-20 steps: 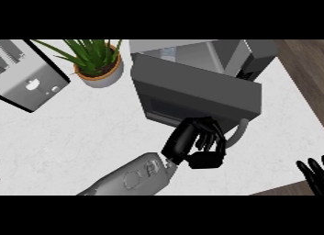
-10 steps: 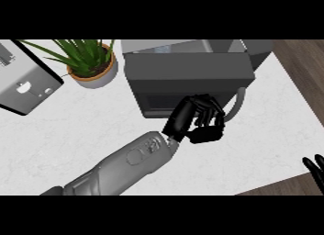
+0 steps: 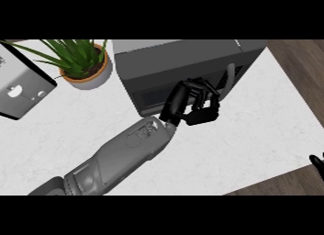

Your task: Pick up the milk, place it into the microwave and close the microwave

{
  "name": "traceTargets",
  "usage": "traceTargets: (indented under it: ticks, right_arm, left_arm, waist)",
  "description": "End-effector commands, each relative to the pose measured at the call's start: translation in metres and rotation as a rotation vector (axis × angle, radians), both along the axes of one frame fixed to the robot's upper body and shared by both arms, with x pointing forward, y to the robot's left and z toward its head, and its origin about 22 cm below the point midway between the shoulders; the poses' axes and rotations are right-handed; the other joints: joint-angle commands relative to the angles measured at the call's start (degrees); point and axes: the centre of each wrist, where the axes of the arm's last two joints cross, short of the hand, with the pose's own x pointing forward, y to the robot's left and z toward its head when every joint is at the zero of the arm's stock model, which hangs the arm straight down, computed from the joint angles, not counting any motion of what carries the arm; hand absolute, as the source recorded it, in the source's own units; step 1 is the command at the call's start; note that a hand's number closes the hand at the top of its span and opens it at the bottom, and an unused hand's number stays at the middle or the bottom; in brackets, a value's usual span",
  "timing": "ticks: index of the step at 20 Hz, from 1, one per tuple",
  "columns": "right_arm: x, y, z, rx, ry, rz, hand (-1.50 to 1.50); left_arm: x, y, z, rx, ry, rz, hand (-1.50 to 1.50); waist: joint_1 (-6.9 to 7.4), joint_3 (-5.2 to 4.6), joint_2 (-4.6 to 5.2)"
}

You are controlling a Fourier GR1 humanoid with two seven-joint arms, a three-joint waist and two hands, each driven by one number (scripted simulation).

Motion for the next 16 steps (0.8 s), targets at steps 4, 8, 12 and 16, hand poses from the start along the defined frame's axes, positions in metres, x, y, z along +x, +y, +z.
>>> traceTargets:
  ticks: [4, 8, 12, 16]
  right_arm:
    - [0.005, -0.001, 0.010, 0.004, -0.026, 0.008, -1.50]
    - [0.005, 0.002, 0.012, 0.021, -0.025, 0.042, -1.50]
    - [0.005, -0.002, 0.013, 0.001, -0.015, 0.069, -1.50]
    - [0.008, 0.002, 0.021, 0.007, -0.041, 0.112, -1.50]
  left_arm:
    - [0.014, 0.007, 0.001, -0.070, 0.054, 0.063, 1.50]
    - [0.020, 0.011, 0.003, -0.098, 0.060, 0.113, 1.50]
    - [0.021, 0.009, 0.008, -0.117, 0.000, 0.148, 1.50]
    - [0.019, 0.009, 0.003, -0.119, -0.008, 0.147, 1.50]
  waist:
    - [-0.98, 0.05, 0.59]
    - [-1.13, 0.08, 0.87]
    - [-1.21, 0.12, 0.67]
    - [-1.73, 0.08, 1.13]
